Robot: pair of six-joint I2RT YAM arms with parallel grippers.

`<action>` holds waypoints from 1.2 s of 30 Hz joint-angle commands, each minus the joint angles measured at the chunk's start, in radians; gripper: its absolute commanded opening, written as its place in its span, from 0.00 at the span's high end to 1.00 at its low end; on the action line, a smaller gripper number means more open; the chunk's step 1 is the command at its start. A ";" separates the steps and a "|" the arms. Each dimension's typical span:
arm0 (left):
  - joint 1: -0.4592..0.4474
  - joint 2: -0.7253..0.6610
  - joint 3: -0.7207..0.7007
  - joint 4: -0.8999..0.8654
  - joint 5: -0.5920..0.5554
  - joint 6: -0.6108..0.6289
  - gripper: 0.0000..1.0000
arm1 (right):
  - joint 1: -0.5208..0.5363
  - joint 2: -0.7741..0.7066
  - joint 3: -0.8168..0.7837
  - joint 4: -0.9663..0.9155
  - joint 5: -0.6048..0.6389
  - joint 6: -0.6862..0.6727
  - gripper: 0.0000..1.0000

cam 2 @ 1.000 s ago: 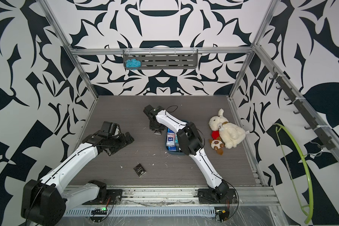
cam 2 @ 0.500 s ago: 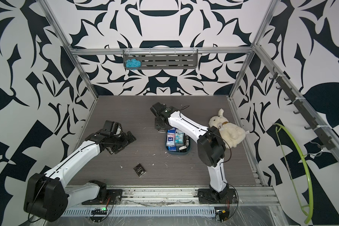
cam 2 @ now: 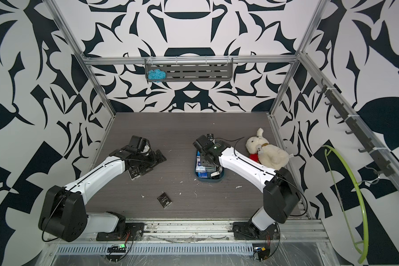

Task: Put the pocket tissues into the storage box
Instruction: Place the pocket tissues in the storage box.

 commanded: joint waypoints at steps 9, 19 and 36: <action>-0.017 -0.022 0.010 -0.025 -0.009 -0.007 0.04 | -0.015 0.032 -0.033 0.096 0.052 -0.093 0.59; -0.017 -0.049 -0.004 -0.036 -0.032 -0.003 0.04 | -0.016 0.082 -0.040 0.123 0.014 -0.089 0.59; -0.017 -0.075 -0.026 -0.039 -0.045 -0.004 0.04 | -0.014 0.008 -0.118 0.127 -0.020 -0.030 0.51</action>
